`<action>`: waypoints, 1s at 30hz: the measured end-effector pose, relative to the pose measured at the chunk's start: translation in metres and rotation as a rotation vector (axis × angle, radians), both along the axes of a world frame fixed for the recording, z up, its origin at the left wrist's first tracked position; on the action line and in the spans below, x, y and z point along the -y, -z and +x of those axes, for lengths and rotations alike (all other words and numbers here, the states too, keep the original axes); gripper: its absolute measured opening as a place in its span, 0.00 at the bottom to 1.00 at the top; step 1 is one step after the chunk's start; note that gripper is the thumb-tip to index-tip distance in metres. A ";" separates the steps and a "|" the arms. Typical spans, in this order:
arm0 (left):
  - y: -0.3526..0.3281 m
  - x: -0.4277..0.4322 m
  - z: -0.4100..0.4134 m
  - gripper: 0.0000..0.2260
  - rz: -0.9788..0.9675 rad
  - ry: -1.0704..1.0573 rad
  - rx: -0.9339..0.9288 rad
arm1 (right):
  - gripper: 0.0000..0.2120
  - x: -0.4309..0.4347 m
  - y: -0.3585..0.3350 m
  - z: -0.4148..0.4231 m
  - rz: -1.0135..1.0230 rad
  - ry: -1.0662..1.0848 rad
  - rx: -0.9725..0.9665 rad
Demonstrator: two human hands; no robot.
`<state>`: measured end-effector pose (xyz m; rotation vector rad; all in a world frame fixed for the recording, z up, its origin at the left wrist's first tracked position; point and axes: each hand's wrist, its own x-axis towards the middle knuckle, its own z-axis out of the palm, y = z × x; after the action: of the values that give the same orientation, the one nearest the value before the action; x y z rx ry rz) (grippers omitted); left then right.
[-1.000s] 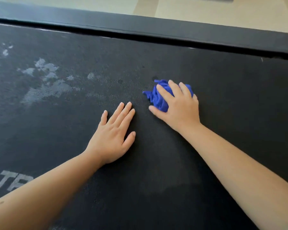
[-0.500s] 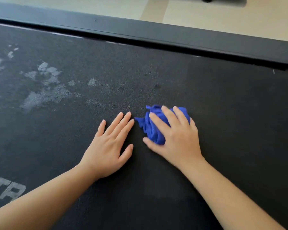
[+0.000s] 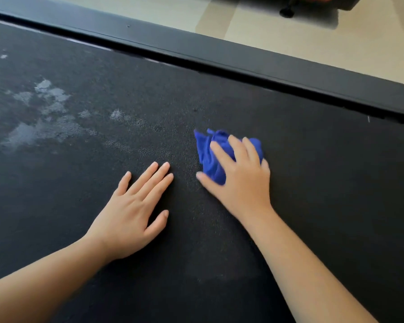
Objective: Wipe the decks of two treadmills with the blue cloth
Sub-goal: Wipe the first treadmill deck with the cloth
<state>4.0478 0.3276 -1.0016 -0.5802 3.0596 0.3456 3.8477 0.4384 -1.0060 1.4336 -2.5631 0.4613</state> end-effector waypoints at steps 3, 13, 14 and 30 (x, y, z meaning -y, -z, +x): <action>-0.001 0.000 0.000 0.28 0.004 -0.001 0.008 | 0.31 -0.013 0.005 0.002 -0.048 -0.064 0.010; -0.001 0.000 0.001 0.28 0.027 0.003 0.000 | 0.34 0.113 -0.007 -0.136 0.142 0.294 0.133; -0.002 0.000 0.001 0.28 0.032 -0.003 -0.004 | 0.34 0.114 -0.006 -0.136 0.141 0.299 0.133; 0.000 0.000 0.000 0.28 0.021 -0.009 -0.030 | 0.32 -0.004 0.002 -0.014 -0.071 0.007 0.002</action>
<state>4.0480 0.3280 -1.0012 -0.5928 3.0789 0.3903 3.8336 0.4427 -1.0080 1.4006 -2.5260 0.5469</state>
